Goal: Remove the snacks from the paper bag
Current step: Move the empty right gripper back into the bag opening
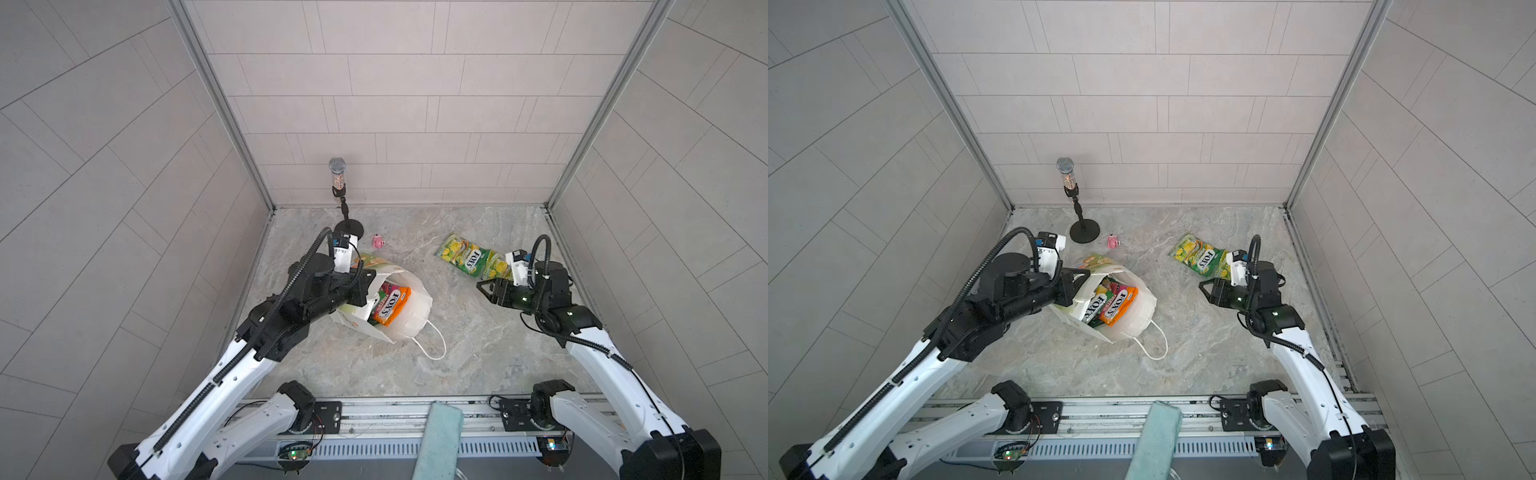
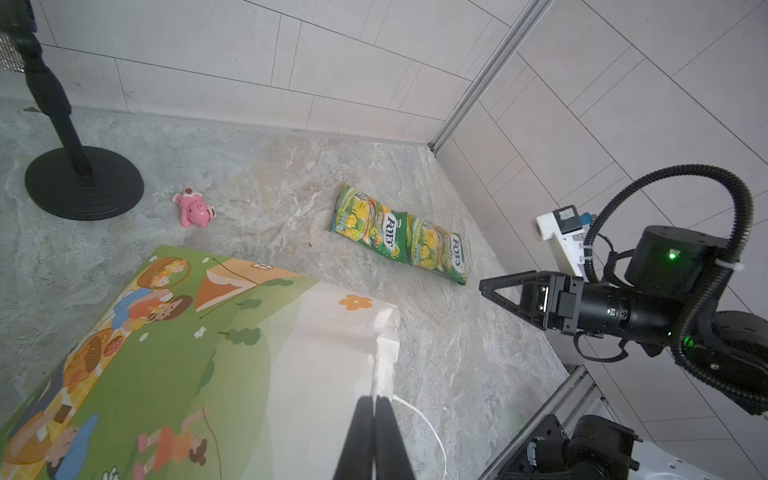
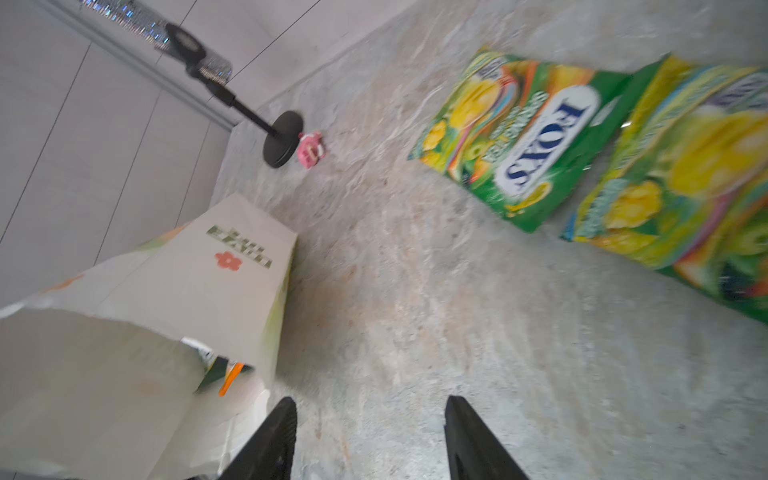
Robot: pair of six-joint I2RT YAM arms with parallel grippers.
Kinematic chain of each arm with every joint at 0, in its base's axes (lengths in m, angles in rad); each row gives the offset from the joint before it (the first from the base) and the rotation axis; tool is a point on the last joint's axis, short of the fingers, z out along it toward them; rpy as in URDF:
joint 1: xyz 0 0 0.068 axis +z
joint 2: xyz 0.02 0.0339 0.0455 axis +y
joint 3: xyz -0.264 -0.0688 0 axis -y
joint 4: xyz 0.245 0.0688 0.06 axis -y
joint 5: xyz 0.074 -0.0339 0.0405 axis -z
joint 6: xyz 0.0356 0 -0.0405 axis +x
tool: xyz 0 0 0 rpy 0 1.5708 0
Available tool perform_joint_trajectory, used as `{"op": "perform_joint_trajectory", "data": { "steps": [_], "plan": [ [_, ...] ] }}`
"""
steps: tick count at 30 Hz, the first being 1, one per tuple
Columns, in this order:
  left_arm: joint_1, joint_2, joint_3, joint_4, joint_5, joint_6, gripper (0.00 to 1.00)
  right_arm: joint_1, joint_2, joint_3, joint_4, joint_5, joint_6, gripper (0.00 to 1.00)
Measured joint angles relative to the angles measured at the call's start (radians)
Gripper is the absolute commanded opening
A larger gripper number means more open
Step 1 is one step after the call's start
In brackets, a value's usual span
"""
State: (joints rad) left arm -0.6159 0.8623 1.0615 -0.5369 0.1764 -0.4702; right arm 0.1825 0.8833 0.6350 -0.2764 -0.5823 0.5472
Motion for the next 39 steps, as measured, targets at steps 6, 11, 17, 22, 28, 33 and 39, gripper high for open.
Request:
{"op": "perform_joint_trajectory", "data": {
  "steps": [6,11,17,22,28,33,39],
  "plan": [
    [0.0,0.009,0.0,0.0,0.029,-0.003,0.0,0.301,-0.005,-0.052,0.12,0.1,0.077,0.54],
    [0.0,0.01,0.0,0.0,0.039,-0.006,0.0,0.5,0.123,-0.037,0.212,0.178,0.102,0.52],
    [0.0,0.01,-0.004,0.0,0.041,-0.009,0.0,0.644,0.304,0.043,0.274,0.227,0.117,0.5],
    [0.0,0.011,-0.006,0.0,0.043,-0.009,0.0,0.706,0.406,0.101,0.337,0.251,0.141,0.48],
    [0.0,0.013,-0.007,0.0,0.045,-0.01,0.0,0.721,0.524,0.151,0.384,0.268,0.17,0.47],
    [0.0,0.013,-0.007,0.0,0.045,-0.011,0.0,0.733,0.594,0.179,0.395,0.293,0.204,0.47],
    [0.0,0.014,-0.008,0.0,0.045,-0.011,0.0,0.739,0.632,0.18,0.415,0.385,0.316,0.47]
  ]
}}
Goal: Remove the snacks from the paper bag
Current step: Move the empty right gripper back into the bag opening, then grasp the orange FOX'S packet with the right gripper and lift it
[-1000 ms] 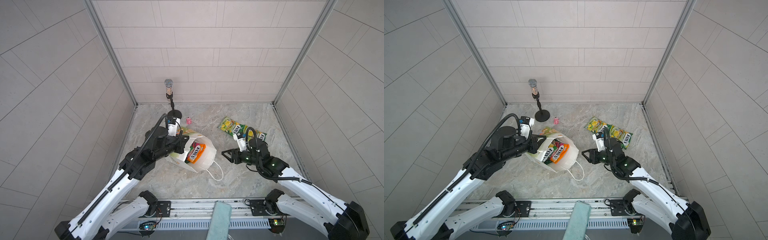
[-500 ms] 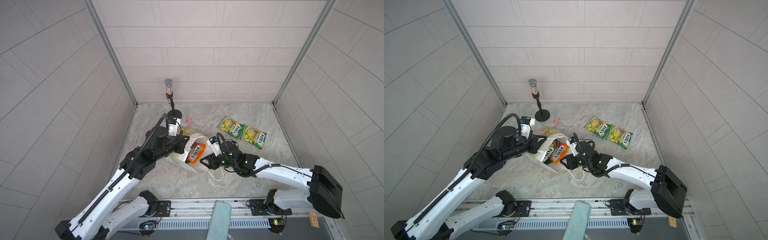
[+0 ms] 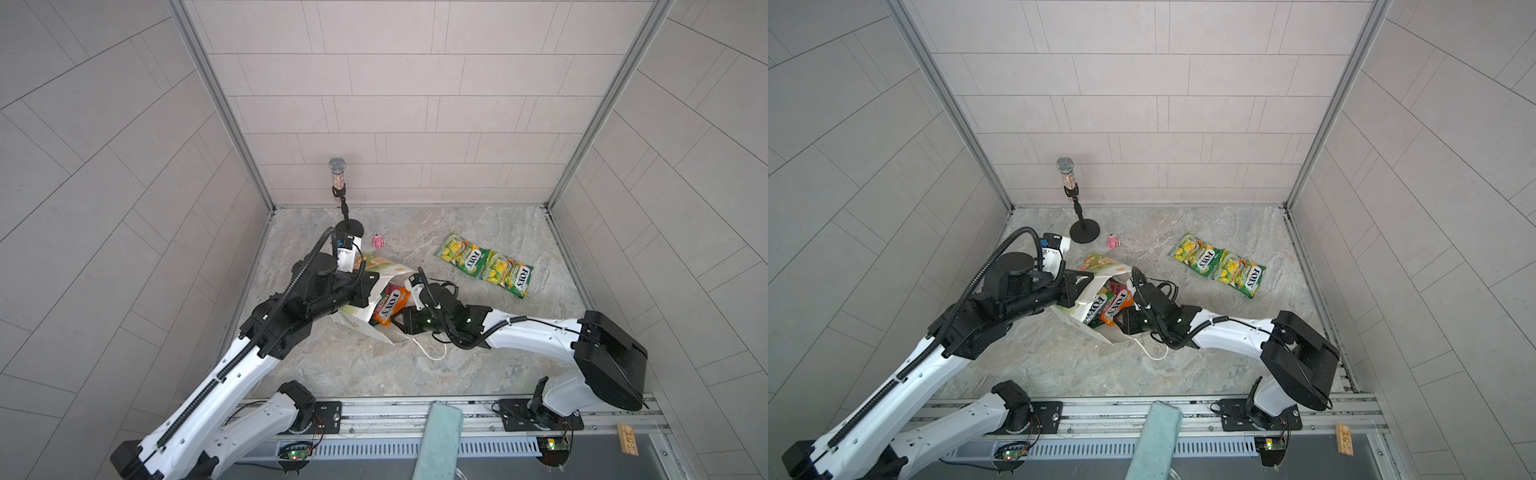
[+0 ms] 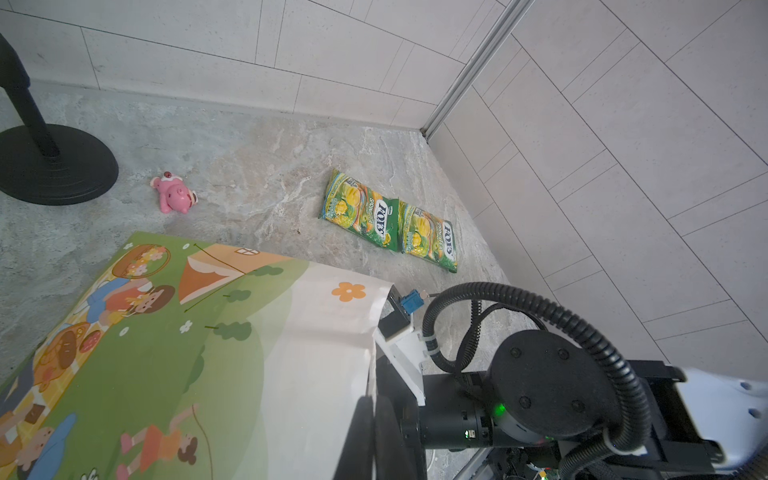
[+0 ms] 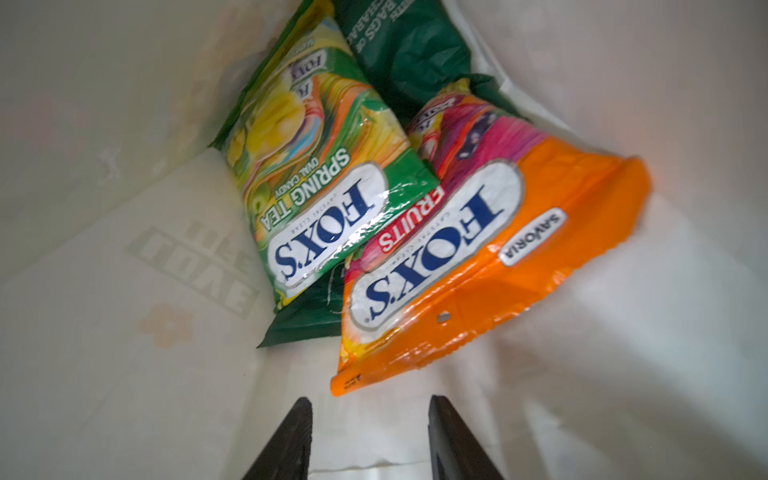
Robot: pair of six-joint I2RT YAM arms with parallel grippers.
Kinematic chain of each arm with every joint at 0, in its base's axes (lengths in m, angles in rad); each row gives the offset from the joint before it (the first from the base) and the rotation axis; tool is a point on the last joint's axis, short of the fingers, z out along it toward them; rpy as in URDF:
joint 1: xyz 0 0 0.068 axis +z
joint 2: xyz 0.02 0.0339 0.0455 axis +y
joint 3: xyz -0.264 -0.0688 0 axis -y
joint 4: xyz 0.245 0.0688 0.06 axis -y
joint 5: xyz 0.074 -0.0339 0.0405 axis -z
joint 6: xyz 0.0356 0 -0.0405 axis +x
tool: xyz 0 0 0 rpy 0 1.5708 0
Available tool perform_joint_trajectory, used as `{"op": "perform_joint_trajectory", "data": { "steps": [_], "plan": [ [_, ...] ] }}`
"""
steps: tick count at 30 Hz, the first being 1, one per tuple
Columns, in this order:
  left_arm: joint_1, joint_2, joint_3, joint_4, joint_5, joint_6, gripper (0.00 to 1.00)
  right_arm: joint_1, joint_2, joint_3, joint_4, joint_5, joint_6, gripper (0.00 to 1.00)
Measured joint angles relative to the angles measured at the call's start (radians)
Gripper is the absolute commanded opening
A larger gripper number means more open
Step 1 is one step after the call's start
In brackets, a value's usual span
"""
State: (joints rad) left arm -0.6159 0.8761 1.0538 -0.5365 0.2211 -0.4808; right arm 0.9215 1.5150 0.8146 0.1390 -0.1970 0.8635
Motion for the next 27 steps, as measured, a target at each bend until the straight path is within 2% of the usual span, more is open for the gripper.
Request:
{"op": "perform_joint_trajectory", "data": {
  "steps": [13,27],
  "plan": [
    [0.0,0.001,0.0,0.0,0.003,0.0,0.0,0.016,0.063,0.029,0.028,0.111,0.159,0.4],
    [0.0,0.008,0.0,0.0,0.006,0.0,0.0,0.016,0.129,0.066,0.066,0.164,0.222,0.28]
  ]
}}
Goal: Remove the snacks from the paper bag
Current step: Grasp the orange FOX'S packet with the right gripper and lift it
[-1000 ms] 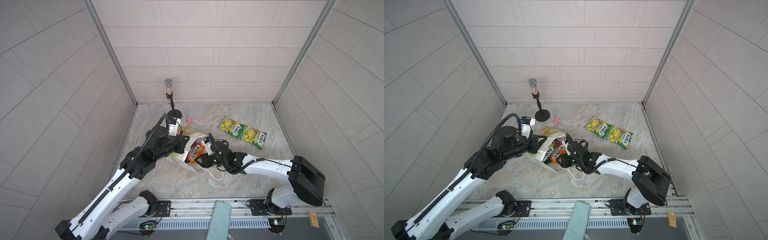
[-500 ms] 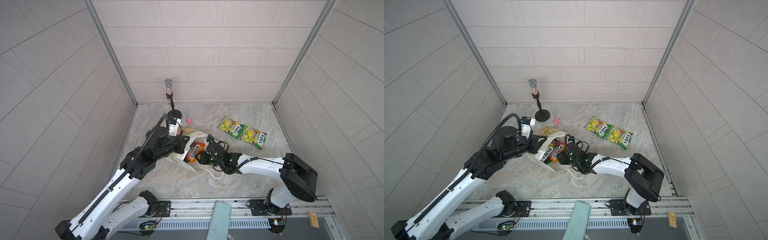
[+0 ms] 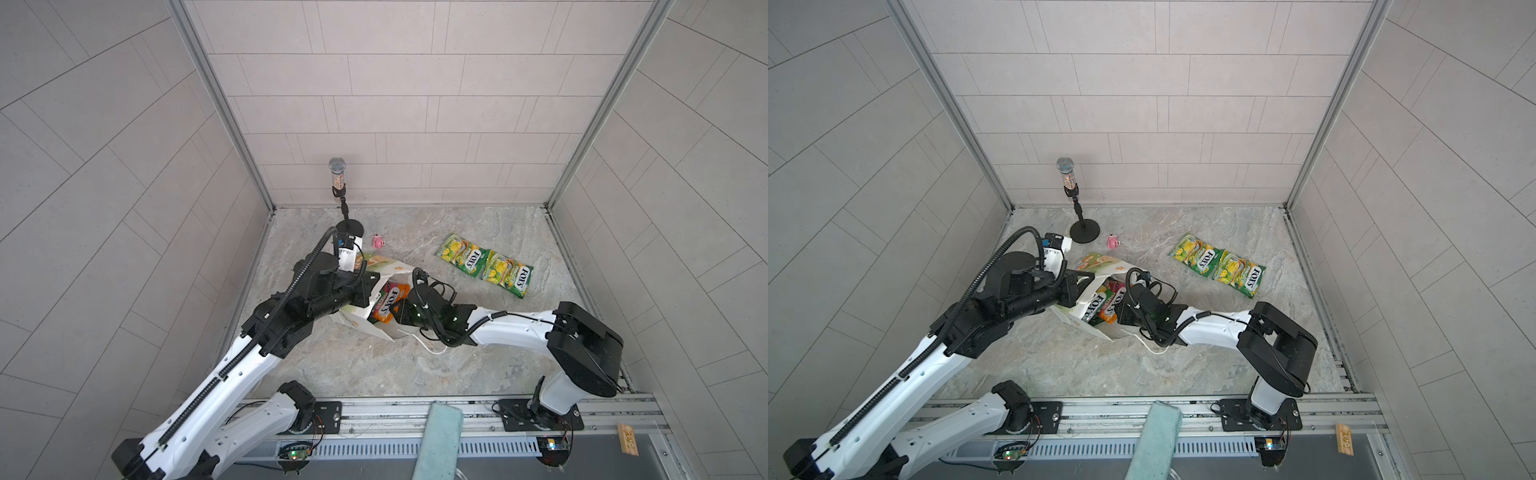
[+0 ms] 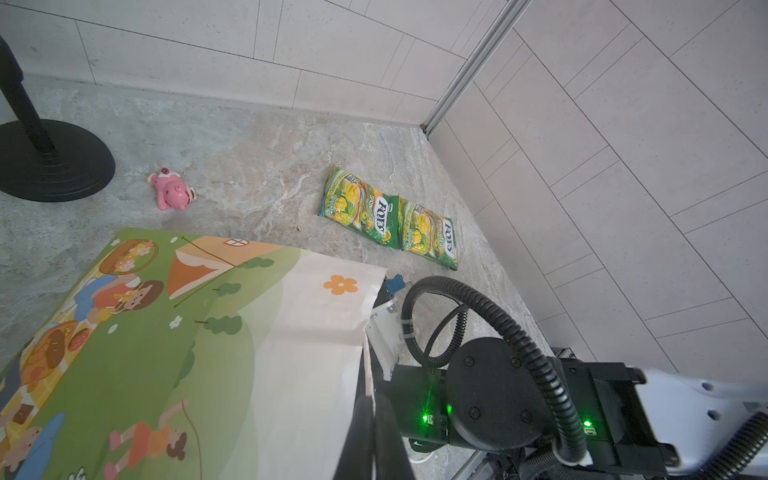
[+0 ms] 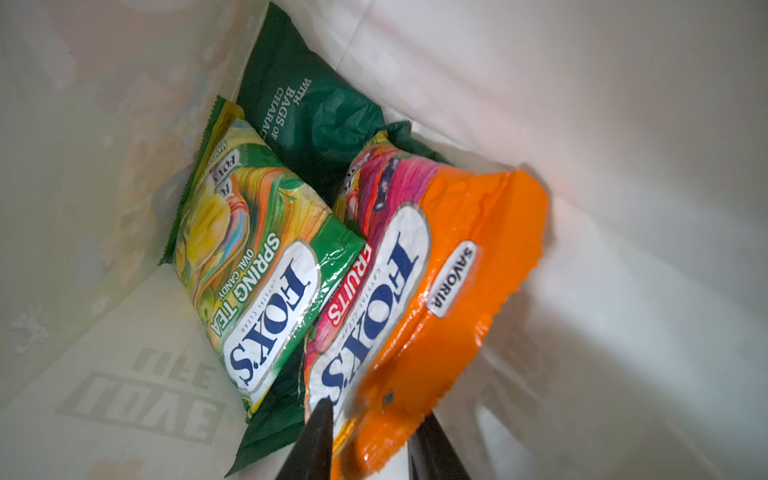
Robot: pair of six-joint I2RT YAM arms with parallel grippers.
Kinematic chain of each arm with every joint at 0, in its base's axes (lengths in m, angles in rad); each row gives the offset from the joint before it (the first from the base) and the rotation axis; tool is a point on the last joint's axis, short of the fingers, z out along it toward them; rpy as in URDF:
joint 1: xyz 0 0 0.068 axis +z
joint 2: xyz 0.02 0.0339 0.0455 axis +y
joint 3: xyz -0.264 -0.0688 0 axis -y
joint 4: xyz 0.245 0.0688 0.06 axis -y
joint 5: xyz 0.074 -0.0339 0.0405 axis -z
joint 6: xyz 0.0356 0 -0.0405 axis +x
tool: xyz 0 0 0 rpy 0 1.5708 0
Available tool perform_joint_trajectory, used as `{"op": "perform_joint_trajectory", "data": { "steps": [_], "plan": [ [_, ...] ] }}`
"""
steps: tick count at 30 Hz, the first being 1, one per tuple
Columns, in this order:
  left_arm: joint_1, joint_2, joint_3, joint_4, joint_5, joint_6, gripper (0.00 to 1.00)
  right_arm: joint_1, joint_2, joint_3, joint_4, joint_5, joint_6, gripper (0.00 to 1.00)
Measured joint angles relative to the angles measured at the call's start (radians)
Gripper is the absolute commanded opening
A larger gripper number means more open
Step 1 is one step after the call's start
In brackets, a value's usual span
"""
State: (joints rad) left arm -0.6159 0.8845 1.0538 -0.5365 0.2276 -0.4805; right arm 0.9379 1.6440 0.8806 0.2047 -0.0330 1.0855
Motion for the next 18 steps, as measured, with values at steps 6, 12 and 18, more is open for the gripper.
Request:
{"op": "perform_joint_trajectory", "data": {
  "steps": [6,12,18],
  "plan": [
    [0.0,0.0,0.0,0.0,0.0,0.0,0.0,0.0,0.026,0.01,0.028,0.005,-0.001,0.06],
    [0.0,0.0,0.0,0.0,0.0,0.001,0.0,0.0,0.023,0.009,0.031,0.006,-0.039,0.0],
    [0.0,0.0,0.0,0.0,-0.005,0.001,0.0,-0.001,-0.018,0.01,-0.005,-0.006,-0.115,0.0]
  ]
}}
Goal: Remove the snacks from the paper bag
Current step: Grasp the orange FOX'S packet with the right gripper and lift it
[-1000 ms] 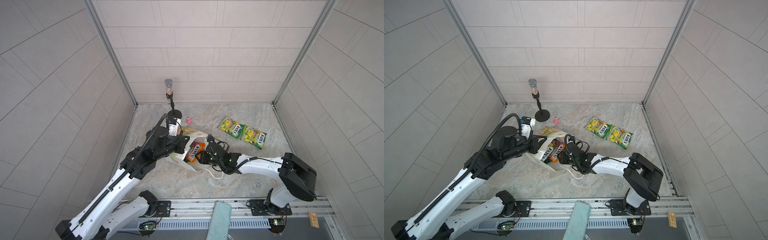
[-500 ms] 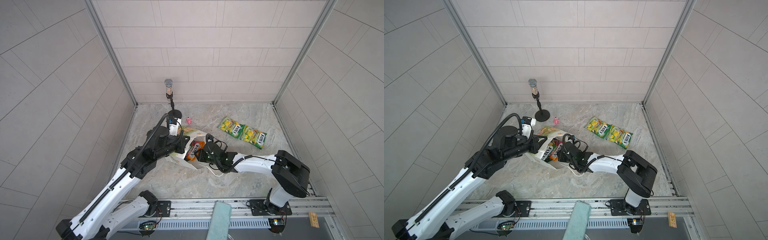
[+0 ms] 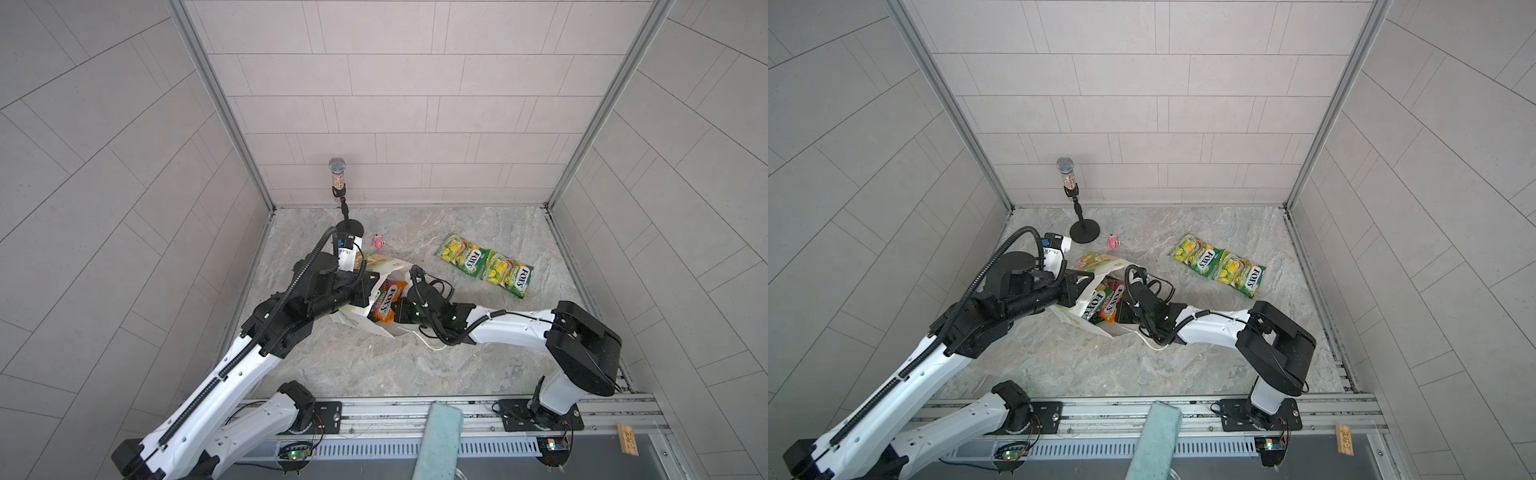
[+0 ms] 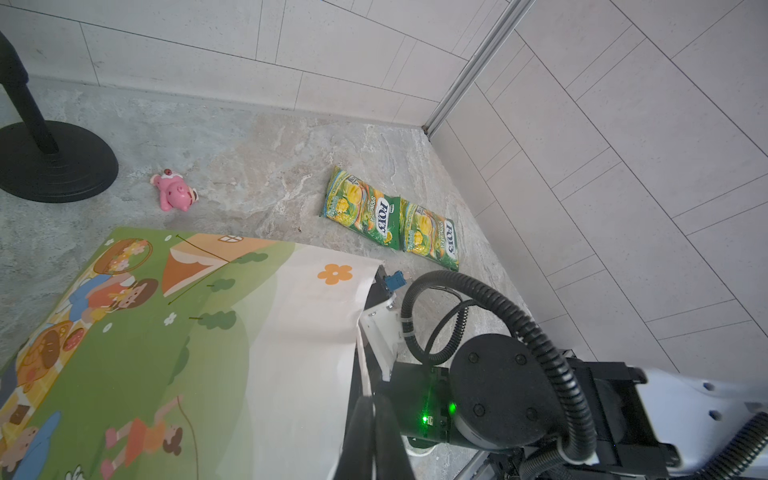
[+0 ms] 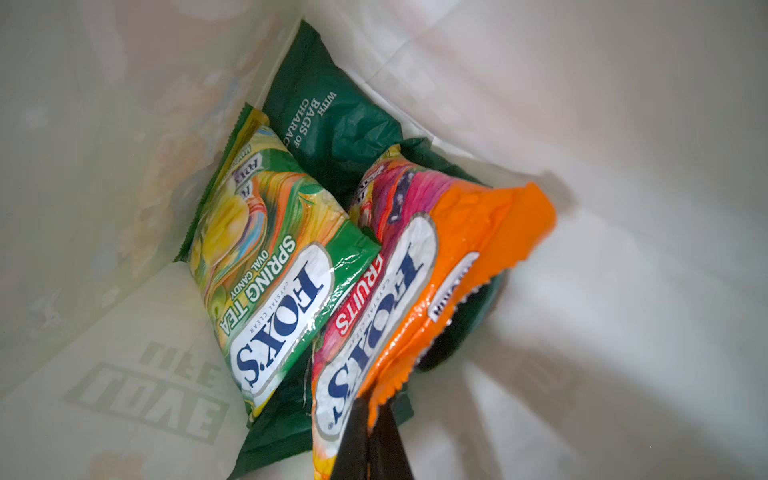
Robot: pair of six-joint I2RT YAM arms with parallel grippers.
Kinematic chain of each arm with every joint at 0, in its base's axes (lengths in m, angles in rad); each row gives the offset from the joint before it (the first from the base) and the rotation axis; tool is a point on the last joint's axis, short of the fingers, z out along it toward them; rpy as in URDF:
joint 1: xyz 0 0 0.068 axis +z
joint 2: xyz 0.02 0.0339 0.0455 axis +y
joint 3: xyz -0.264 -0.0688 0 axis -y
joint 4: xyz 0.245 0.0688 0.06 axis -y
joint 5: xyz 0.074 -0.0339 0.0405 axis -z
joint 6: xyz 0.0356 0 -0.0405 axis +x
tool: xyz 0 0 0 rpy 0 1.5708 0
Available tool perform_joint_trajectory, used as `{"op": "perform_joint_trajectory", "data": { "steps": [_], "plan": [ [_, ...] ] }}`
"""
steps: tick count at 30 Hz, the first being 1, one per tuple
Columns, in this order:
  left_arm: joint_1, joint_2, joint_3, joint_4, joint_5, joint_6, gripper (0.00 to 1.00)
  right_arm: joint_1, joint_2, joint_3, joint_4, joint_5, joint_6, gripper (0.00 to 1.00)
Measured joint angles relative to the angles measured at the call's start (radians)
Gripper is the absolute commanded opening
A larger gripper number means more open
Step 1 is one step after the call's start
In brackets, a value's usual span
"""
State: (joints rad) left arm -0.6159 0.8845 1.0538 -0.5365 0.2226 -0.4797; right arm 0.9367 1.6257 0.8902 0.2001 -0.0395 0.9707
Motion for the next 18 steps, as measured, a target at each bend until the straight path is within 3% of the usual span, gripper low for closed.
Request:
{"op": "perform_joint_trajectory", "data": {
  "steps": [18],
  "plan": [
    [0.0,0.003,-0.012,0.0,-0.042,-0.022,0.0,-0.002,-0.193,0.031,-0.19,-0.079,-0.194,0.0]
  ]
}}
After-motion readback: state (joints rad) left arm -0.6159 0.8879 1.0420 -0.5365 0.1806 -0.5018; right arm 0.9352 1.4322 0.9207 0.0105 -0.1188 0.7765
